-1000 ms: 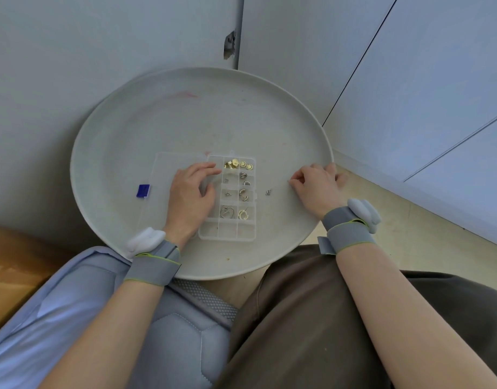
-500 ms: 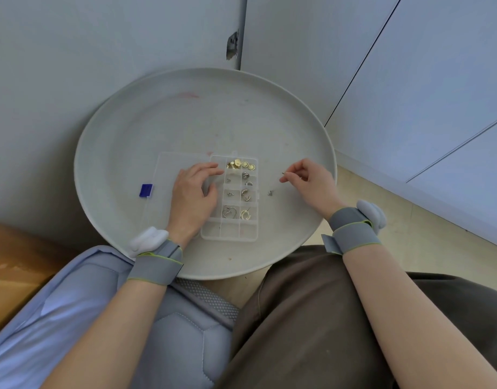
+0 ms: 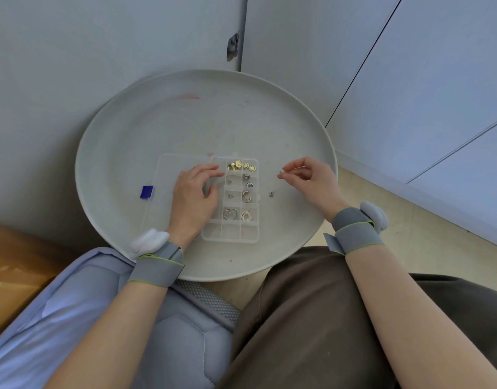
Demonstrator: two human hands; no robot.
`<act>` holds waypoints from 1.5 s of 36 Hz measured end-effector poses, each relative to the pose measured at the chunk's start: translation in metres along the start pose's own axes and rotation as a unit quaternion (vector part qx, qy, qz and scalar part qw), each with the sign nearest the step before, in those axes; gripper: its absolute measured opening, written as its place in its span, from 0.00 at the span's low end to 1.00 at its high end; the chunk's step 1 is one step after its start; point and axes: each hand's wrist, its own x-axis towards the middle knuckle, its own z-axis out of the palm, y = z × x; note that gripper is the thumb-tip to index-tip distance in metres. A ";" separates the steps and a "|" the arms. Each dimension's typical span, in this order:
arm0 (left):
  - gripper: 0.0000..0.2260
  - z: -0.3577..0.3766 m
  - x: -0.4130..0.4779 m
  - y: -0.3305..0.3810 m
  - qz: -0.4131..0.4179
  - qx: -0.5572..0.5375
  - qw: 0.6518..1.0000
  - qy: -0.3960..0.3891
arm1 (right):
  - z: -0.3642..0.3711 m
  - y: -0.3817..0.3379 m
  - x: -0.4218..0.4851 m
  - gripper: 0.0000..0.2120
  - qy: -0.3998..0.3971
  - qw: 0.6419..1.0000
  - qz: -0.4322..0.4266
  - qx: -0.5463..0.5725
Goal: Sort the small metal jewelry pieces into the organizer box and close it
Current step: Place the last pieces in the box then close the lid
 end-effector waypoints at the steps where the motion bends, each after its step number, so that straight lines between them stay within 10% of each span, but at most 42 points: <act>1: 0.13 0.000 0.000 0.000 0.001 0.000 1.000 0.001 | 0.000 -0.001 0.000 0.05 -0.001 1.000 -0.004 0.006; 54: 0.13 0.000 -0.001 0.004 0.001 -0.008 1.000 0.012 | 0.060 -0.026 0.005 0.04 -0.037 0.988 -0.101 -0.115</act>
